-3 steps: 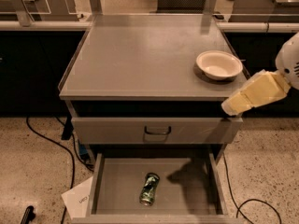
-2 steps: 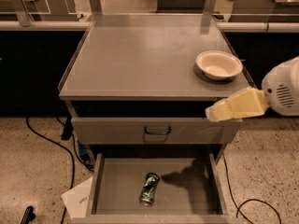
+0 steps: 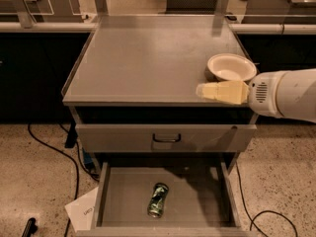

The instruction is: Pick green can from middle drawer and place on counter

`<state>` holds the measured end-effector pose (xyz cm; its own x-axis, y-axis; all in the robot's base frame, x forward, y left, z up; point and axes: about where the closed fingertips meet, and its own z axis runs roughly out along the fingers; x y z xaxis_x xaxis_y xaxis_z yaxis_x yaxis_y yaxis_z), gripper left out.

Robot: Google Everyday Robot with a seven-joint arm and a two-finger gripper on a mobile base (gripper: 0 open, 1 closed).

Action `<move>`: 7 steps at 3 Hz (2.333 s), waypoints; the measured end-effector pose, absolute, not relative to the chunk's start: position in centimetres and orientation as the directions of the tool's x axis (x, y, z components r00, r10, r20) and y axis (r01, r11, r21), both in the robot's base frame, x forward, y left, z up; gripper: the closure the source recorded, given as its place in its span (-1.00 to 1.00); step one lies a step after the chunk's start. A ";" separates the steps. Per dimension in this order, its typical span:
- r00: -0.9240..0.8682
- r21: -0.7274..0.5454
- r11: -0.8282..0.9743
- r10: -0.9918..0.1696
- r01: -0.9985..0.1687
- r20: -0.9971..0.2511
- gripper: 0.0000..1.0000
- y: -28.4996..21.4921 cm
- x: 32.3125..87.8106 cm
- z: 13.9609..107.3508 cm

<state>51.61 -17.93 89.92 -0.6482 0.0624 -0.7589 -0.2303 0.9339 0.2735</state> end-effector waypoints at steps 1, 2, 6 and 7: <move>-0.638 0.310 0.931 0.121 -0.193 -0.761 -1.00 -18.0 52.1 90.6; -0.696 0.325 0.929 0.115 -0.178 -0.709 -1.00 -18.1 52.5 89.3; -0.941 0.644 0.764 0.202 -0.022 -0.273 -1.00 -11.4 51.9 78.3; -0.921 0.646 0.763 0.226 -0.035 -0.316 -1.00 -11.5 51.6 78.4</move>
Offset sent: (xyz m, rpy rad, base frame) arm 0.0128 -0.0058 -0.0277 0.0859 0.2068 -0.0689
